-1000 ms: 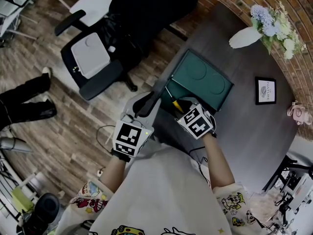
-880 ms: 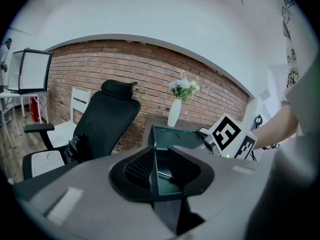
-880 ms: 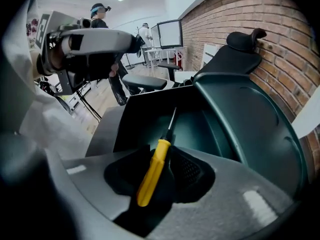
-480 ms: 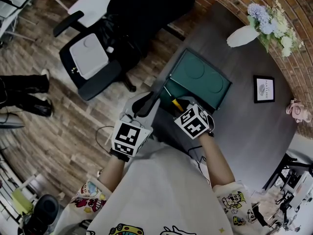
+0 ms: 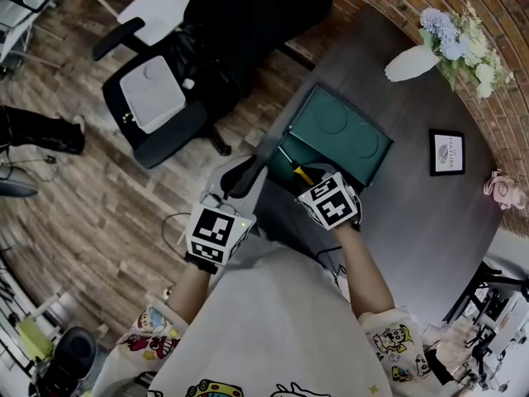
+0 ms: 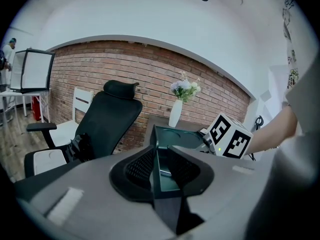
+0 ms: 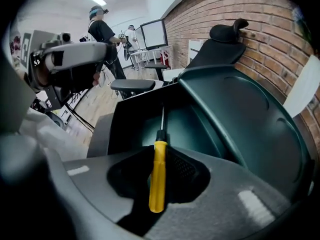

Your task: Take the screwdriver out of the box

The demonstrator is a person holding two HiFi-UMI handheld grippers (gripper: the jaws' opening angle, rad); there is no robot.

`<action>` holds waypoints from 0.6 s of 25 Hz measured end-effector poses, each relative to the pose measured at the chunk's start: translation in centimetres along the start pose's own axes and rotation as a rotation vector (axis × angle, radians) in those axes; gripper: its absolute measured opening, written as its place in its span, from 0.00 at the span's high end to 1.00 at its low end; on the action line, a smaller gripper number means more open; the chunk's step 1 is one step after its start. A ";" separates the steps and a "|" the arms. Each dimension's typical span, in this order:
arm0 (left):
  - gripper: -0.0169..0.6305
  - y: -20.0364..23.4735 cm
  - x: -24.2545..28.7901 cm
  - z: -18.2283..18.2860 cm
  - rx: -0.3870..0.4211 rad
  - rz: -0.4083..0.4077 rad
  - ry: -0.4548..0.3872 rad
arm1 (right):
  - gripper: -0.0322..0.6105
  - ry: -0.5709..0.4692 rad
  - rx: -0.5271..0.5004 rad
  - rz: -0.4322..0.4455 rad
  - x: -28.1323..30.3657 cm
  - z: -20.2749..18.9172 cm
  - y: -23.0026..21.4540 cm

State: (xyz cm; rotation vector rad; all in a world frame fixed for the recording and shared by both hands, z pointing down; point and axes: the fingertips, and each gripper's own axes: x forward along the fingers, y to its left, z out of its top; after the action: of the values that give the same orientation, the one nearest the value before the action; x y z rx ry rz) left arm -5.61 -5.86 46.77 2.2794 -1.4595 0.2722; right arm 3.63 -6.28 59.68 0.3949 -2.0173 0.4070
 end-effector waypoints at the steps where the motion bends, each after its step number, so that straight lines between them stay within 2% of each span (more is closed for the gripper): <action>1: 0.85 0.1 0.0 0.0 -0.001 0.002 -0.001 | 0.83 0.003 -0.001 -0.002 0.0 0.0 -0.1; 15: 0.85 0.4 -0.1 0.6 0.005 0.011 -0.013 | 0.83 -0.012 -0.001 -0.035 -1.4 -0.1 -0.8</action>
State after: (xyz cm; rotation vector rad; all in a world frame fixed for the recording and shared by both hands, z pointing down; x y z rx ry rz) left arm -6.07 -6.18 46.34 2.2819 -1.4797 0.2652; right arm 4.72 -6.80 58.57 0.4327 -2.0195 0.3821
